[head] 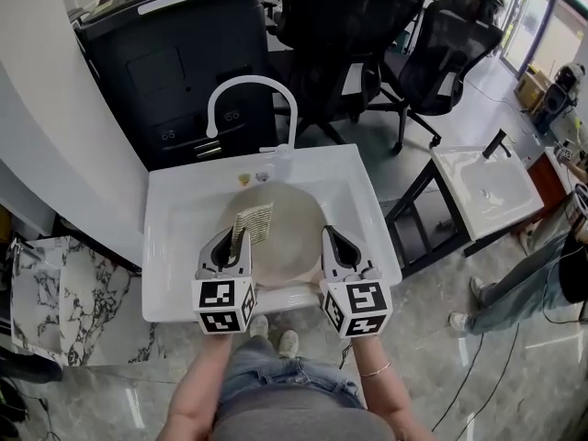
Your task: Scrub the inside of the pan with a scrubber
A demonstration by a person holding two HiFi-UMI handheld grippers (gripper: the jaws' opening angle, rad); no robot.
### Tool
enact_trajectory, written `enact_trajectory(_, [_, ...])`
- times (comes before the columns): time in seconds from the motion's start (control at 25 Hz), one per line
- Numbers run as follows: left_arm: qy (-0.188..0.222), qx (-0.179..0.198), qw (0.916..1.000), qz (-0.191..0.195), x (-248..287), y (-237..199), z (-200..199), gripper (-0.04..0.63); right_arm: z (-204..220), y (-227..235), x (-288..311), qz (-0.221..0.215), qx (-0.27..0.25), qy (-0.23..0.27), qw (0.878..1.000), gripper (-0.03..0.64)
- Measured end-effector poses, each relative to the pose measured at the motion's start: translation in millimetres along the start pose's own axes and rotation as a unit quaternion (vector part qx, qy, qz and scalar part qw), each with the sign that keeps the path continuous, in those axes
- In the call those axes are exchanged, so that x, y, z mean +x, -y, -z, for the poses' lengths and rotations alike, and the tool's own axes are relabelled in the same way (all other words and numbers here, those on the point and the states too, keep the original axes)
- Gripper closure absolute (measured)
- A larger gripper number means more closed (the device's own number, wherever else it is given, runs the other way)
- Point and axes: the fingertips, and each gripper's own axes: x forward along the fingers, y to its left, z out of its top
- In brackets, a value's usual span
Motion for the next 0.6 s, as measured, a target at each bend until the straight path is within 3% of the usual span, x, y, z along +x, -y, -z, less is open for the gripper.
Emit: enact_trajectory(0.6, [0.003, -0.017, 0.9999, 0.001, 6.9, -0.2, 2.2, 0.528, 0.0, 2.7, 3.9, -0.004, -0.001, 0.010, 1.000, 0.609])
